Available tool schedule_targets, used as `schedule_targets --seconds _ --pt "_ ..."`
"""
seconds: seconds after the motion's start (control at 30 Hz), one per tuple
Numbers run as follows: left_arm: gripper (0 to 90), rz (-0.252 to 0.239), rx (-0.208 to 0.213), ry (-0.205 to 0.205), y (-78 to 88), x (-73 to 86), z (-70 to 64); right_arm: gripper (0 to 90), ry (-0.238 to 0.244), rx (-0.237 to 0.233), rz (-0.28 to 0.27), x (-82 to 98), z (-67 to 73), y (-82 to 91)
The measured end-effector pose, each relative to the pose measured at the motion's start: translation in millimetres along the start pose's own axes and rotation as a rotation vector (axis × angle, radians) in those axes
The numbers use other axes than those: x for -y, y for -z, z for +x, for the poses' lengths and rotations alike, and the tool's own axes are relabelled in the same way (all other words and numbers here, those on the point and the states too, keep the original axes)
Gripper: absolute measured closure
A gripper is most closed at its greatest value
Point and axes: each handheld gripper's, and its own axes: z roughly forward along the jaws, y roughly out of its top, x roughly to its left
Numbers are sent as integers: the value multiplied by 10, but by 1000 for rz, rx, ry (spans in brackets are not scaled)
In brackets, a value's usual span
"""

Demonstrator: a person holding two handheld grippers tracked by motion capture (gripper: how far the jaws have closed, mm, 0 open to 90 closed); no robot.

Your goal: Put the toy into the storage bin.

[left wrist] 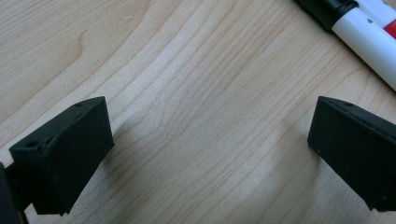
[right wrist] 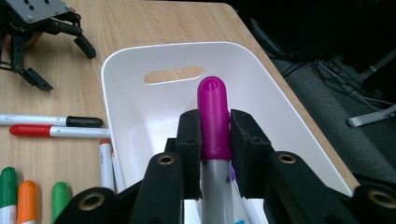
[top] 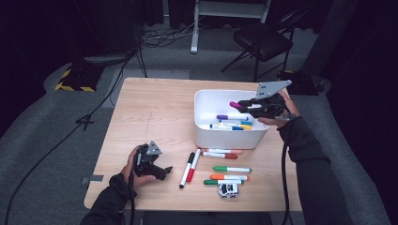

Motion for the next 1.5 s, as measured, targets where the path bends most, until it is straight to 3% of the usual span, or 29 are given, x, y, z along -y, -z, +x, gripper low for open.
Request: schedule_targets --seconds 0.1,0.5,0.67,0.83,1.0,1.1,1.2,1.5 --pt "2 0 0 0 0 0 0 745 -21 -3 24 30 -36 -93" --pt "2 0 0 0 0 0 0 745 -26 -24 122 128 -17 -301" --pt "2 0 0 -1 0 0 0 731 -54 -17 192 208 -19 -375" --pt "2 0 0 0 0 0 0 681 -60 -20 180 269 4 -377" --pt "2 0 -1 0 0 0 0 659 -70 -9 118 295 68 -279" --pt "2 0 -1 -1 0 0 0 646 -76 -11 41 291 132 -164" --pt "2 0 0 -1 0 0 0 644 -60 -31 -26 303 225 -50" --pt "2 0 0 -1 0 0 0 646 -10 -84 -133 347 558 164"
